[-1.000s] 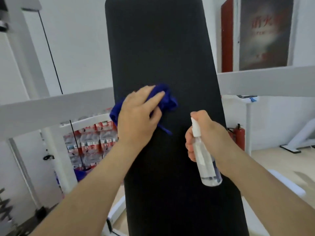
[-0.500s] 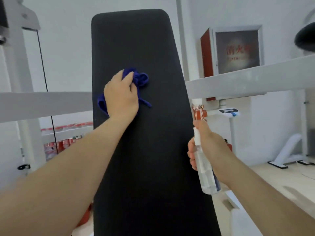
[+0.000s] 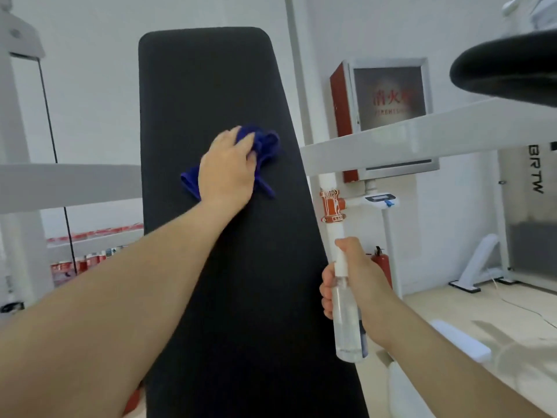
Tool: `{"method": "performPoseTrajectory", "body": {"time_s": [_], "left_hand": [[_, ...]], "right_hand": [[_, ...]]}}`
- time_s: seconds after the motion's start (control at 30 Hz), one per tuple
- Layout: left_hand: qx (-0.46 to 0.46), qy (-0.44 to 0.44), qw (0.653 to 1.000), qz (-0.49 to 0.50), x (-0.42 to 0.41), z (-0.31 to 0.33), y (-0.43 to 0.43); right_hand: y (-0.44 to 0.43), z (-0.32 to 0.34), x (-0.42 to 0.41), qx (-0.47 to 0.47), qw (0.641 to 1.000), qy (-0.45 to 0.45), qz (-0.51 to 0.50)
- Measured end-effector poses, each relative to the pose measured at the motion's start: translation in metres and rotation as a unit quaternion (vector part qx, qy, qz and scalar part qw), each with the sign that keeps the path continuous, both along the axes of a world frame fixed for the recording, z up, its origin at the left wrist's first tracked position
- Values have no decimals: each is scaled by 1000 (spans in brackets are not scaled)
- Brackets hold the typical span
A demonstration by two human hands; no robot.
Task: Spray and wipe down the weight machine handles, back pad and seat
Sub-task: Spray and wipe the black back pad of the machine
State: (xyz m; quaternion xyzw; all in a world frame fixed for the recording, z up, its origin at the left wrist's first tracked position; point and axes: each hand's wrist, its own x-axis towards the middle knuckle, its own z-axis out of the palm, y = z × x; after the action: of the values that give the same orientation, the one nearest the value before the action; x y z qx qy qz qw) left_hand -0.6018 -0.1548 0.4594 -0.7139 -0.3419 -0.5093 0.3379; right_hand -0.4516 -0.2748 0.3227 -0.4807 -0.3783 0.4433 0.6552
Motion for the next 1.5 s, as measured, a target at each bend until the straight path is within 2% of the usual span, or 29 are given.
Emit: {"method": "performPoseTrajectory", "body": {"time_s": [0.03,0.07,0.1,0.17,0.2,0.23,0.3,0.33,0.37,0.43,0.5,0.6,0.67,0.77,0.83,0.93,1.0,1.07,1.13,1.23,1.3,1.37,1.43,1.5], "left_hand": [[-15,-38,999,7,7,5,-3],[-12,1,1000,-6,19,-5,-6],[1,77,996,-35,30,-24,-11],[7,237,966,-99,46,-85,-30],[-11,289,951,-110,47,-113,-42],[-30,318,941,-112,46,-131,-50],[3,349,929,-119,35,-129,-51],[30,348,932,-91,26,-115,-44],[49,311,948,-51,3,-94,-32],[75,173,982,-5,-53,-42,-3],[48,47,998,9,-112,-12,13],[-59,-118,991,-37,-127,-39,5],[-80,-164,983,-26,-119,-90,-17],[-91,-69,993,-16,-121,-179,-57],[-89,5,996,2,-136,-203,-66],[-70,54,996,18,-146,-158,-45],[-48,-13,999,12,-135,-103,-21],[-63,-76,995,17,-114,-71,-9],[-61,-37,997,4,-98,-81,-12],[-58,124,989,-63,-100,-150,-41],[-76,207,971,-96,-106,-190,-61],[-68,264,957,-102,-112,-203,-63],[-37,278,956,-80,-122,-189,-53],[-33,201,978,-54,-121,-162,-41]], "right_hand": [[-1,-1,-1,11,1000,8,1],[-3,-1,-2,24,999,21,4],[-4,-1,-2,37,999,37,4],[-5,-5,-2,58,996,73,-4],[-5,-8,-1,65,995,72,-13],[-4,-14,-1,67,995,66,-21],[-4,-25,0,62,997,42,-29],[-5,-27,1,54,998,27,-34],[-5,-25,-3,47,998,-5,-34],[-5,-21,-8,46,993,-92,-51],[-1,-10,-24,57,984,-162,-45],[7,7,-49,74,977,-198,-16],[12,15,-66,75,976,-205,4],[17,14,-88,68,976,-201,41],[16,11,-99,58,975,-204,61],[13,3,-99,48,974,-212,66],[13,1,-88,49,973,-219,53],[11,-2,-74,49,976,-206,40],[8,-8,-57,36,988,-148,33],[4,-25,-42,31,995,-90,27],[-1,-42,-41,24,995,-91,40],[-12,-62,-46,-7,991,-123,48],[-19,-79,-51,-34,986,-152,57],[-22,-92,-49,-44,985,-160,47]]}}
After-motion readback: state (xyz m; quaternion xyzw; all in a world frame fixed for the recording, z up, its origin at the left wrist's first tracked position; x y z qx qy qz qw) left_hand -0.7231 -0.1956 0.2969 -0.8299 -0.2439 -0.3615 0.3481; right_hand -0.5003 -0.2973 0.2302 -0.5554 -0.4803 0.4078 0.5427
